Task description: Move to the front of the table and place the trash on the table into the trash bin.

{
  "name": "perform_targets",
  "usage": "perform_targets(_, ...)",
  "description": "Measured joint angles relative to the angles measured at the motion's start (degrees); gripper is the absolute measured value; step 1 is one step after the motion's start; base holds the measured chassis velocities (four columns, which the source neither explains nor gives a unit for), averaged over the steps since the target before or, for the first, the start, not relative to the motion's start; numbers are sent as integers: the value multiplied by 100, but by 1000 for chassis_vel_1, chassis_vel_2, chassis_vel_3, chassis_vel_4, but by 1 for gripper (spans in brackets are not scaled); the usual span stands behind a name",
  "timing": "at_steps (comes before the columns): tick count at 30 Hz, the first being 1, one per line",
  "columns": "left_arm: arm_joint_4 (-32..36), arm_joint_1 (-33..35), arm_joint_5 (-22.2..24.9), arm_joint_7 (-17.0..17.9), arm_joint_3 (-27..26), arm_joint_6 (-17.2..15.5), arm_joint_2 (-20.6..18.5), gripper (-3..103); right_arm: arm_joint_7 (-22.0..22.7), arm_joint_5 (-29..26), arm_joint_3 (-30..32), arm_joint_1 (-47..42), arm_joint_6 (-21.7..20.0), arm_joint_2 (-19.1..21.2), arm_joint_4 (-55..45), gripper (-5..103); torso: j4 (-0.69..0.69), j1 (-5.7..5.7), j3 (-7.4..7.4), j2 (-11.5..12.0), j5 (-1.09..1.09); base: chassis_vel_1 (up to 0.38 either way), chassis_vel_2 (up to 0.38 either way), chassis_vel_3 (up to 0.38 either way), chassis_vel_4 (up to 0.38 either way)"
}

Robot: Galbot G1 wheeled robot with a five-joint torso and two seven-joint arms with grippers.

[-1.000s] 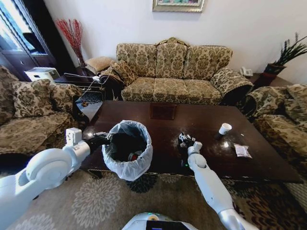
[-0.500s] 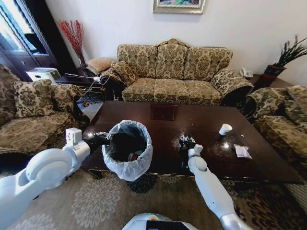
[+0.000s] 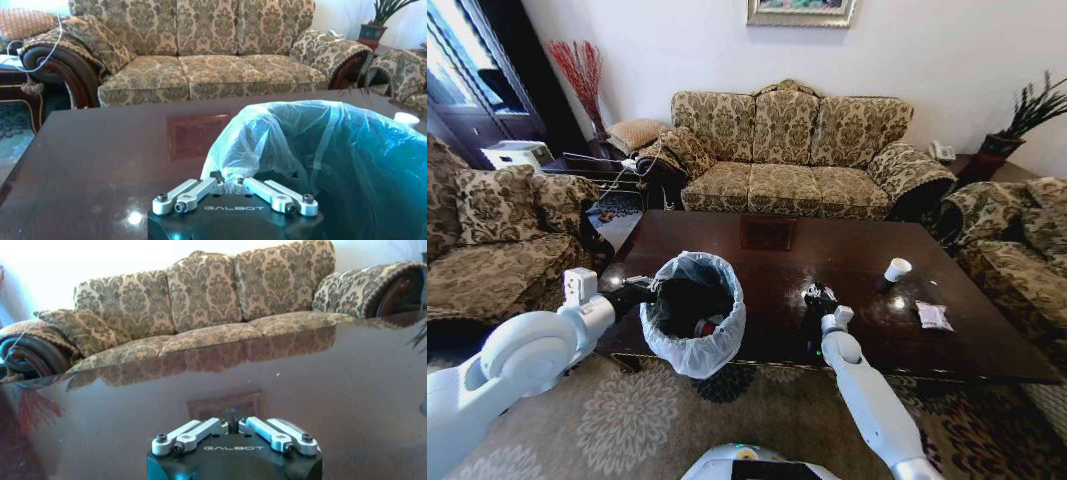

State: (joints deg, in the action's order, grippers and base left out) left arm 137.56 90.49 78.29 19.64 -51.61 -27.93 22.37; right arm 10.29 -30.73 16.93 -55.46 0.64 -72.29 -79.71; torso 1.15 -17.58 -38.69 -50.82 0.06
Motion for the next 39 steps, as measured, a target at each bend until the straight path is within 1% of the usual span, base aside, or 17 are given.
perform_targets(11, -24, 6, -26, -10, 19, 4, 19, 3, 30, -12, 31, -233, 259, 31, -695, 0, 1, 0, 3, 1, -5, 0, 0, 0, 0)
perform_targets(15, -42, 2, -40, -36, 24, 9, 20, 3, 97, 190, 56, -382, 336, 24, -983, 0, 2, 1, 4, 0, -6, 0, 0, 0, 0)
perform_targets(17, -57, -5, -44, -48, 26, 12, 20, 3, 199, 247, 66, -475, 299, 17, -1109, -3, 2, 1, 4, -1, -6, 0, 0, 0, 0)
perform_targets(19, -66, -7, -49, -55, 27, 16, 21, 3, 293, 247, 60, -530, 247, 8, -1140, 1, 1, 1, 4, -1, -6, 0, 0, 0, 0)
perform_targets(22, -73, -9, -67, -66, 42, 25, 43, 3, 480, 239, 38, -634, 148, -44, -1054, 18, 2, 2, 4, -1, -6, 0, 0, 0, 0)
perform_targets(23, -73, -9, -67, -66, 42, 25, 43, 3, 480, 239, 38, -634, 148, -44, -1054, 18, 2, 2, 4, -1, -6, 0, 0, 0, 0)
perform_targets(25, -83, -9, -80, -70, 53, 28, 50, 3, 514, 192, 19, -665, 124, -79, -943, 28, 2, 2, 4, -2, -6, 0, 0, 0, 0)
perform_targets(26, -88, -9, -84, -72, 56, 29, 50, 3, 535, 157, 12, -667, 111, -98, -893, 28, 2, 2, 4, -2, -6, 0, 0, 0, 0)
perform_targets(28, -93, -14, -86, -73, 57, 34, 48, 3, 578, 102, 6, -662, 93, -140, -805, 39, 2, 2, 4, -2, -5, 0, 0, 0, 0)
perform_targets(29, -93, -14, -86, -73, 57, 34, 48, 3, 578, 102, 6, -662, 93, -140, -805, 39, 2, 2, 4, -2, -5, 0, 0, 0, 0)
perform_targets(32, -103, -16, -87, -76, 56, 37, 40, 3, 595, 68, 1, -652, 91, -167, -772, 55, 2, 2, 4, -2, -6, 0, 0, 0, 0)
perform_targets(33, -103, -16, -87, -76, 56, 37, 40, 3, 595, 68, 1, -652, 91, -167, -772, 55, 2, 2, 4, -2, -6, 0, 0, 0, 0)
perform_targets(35, -115, -17, -88, -76, 55, 40, 39, 3, 596, 50, 1, -644, 90, -168, -743, 66, 2, 2, 4, -3, -6, 0, 0, 0, 0)
perform_targets(36, -116, -19, -88, -76, 54, 41, 40, 3, 595, 38, 0, -634, 90, -167, -716, 66, 2, 2, 4, -3, -6, 0, 0, 0, 0)
perform_targets(37, -119, -22, -88, -77, 56, 43, 43, 3, 594, 17, -5, -613, 89, -164, -670, 74, 2, 2, 4, -3, -6, 0, 0, 0, 0)
perform_targets(38, -121, -24, -90, -77, 61, 51, 48, 3, 580, -12, -11, -573, 89, -160, -605, 71, 2, 2, 4, -3, -6, 0, 0, 0, 0)
perform_targets(39, -125, -26, -92, -80, 65, 57, 51, 3, 551, -97, -11, -507, 54, -153, -534, 65, 2, 2, 4, -3, -6, 0, 0, 0, 0)
